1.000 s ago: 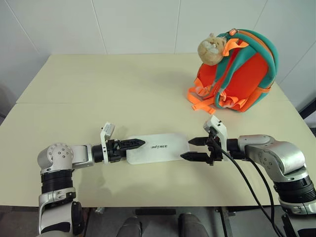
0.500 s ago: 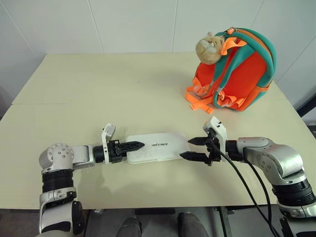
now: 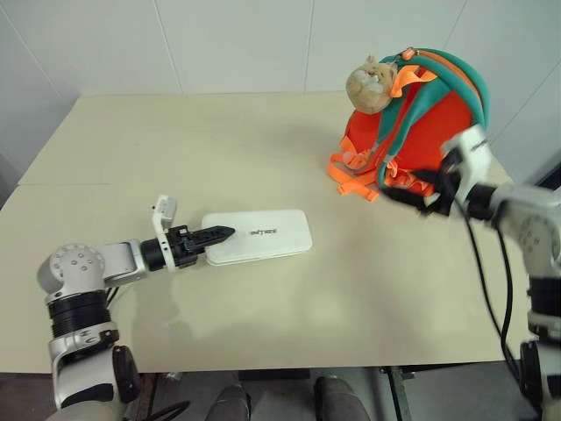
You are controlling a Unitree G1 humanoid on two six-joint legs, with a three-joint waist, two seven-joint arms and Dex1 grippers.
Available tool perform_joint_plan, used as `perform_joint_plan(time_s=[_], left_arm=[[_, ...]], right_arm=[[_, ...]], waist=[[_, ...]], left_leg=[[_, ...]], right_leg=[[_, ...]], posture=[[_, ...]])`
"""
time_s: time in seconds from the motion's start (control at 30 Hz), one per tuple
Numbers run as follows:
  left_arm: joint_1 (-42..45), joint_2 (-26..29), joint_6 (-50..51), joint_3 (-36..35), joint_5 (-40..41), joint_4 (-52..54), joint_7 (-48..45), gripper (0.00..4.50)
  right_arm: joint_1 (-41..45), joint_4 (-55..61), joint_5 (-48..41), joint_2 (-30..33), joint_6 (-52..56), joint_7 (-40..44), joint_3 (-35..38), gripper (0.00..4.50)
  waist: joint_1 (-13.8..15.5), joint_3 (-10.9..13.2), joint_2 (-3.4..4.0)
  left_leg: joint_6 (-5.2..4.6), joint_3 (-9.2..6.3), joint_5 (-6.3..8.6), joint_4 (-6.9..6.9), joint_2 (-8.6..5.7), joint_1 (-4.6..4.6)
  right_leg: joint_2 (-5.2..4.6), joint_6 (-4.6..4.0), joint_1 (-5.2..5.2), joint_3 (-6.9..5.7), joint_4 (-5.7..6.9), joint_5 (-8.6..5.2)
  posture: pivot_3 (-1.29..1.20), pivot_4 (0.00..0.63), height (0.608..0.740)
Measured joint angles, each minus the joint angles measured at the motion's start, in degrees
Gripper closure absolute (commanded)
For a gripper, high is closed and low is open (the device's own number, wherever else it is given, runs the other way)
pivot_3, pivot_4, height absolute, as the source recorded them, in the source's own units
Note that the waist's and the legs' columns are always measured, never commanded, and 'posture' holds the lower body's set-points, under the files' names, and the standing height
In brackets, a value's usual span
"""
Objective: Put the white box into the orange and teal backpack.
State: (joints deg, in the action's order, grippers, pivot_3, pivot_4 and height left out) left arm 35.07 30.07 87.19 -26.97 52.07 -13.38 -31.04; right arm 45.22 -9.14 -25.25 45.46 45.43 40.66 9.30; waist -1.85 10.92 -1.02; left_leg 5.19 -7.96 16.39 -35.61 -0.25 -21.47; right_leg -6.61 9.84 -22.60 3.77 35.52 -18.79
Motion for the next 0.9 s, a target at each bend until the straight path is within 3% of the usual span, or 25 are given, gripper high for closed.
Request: perform_joint_plan(time_s=[0.2, 0.5, 0.63, 0.77, 0.9], left_arm=[[-2.33, 0.19, -4.23, 3.43, -0.04, 2.03, -3.24, 3.19], [-4.61, -0.36, -6.31, 2.98, 0.67, 4.80, -3.51, 3.19], [-6.50, -1.19, -8.52, 2.73, 0.87, 7.03, -3.50, 3.19], [-8.72, -2.40, -14.79, 2.71, 0.15, 9.50, -3.44, 3.19], [-9.46, -1.96, -18.97, 2.07, -0.47, 9.94, -2.81, 3.19]], right_arm=[[12.99, -21.38, 8.35, -6.18, -12.32, -1.62, -4.36, 0.00], [28.01, -49.58, 13.18, -15.95, -28.49, -2.73, -4.07, 0.00], [29.85, -57.78, 15.22, -18.11, -36.81, -3.24, -3.91, 0.92], [30.03, -60.99, 16.11, -19.33, -42.41, -0.94, -3.49, 2.22], [30.10, -61.05, 14.82, -19.87, -43.81, 6.73, -1.70, 3.60]], waist=[[0.03, 0.00, 0.00], [-0.17, 0.00, 0.00], [-0.35, 0.00, 0.00], [-1.03, 0.00, 0.00], [-2.05, 0.00, 0.00]], left_leg=[[0.06, 0.09, -0.04, 0.08, 0.00, -0.02], [0.16, 0.07, -0.09, 0.26, 0.01, -0.04], [0.20, 0.07, -0.11, 0.28, 0.01, -0.05], [0.32, 0.06, -0.19, 0.27, 0.02, -0.04], [0.34, 0.06, -0.22, 0.27, 0.04, 0.00]], right_leg=[[-0.03, 0.00, -0.04, 0.05, -0.09, 0.00], [-0.03, 0.01, -0.07, 0.04, -0.16, 0.00], [-0.03, 0.01, -0.08, 0.04, -0.11, 0.00], [-0.02, 0.01, -0.09, 0.04, -0.06, 0.00], [0.01, 0.01, -0.10, 0.04, 0.05, 0.00]], posture=[[0.00, 0.150, 0.740], [0.00, 0.150, 0.740], [0.00, 0.150, 0.740], [0.00, 0.150, 0.740], [0.00, 0.150, 0.740]])
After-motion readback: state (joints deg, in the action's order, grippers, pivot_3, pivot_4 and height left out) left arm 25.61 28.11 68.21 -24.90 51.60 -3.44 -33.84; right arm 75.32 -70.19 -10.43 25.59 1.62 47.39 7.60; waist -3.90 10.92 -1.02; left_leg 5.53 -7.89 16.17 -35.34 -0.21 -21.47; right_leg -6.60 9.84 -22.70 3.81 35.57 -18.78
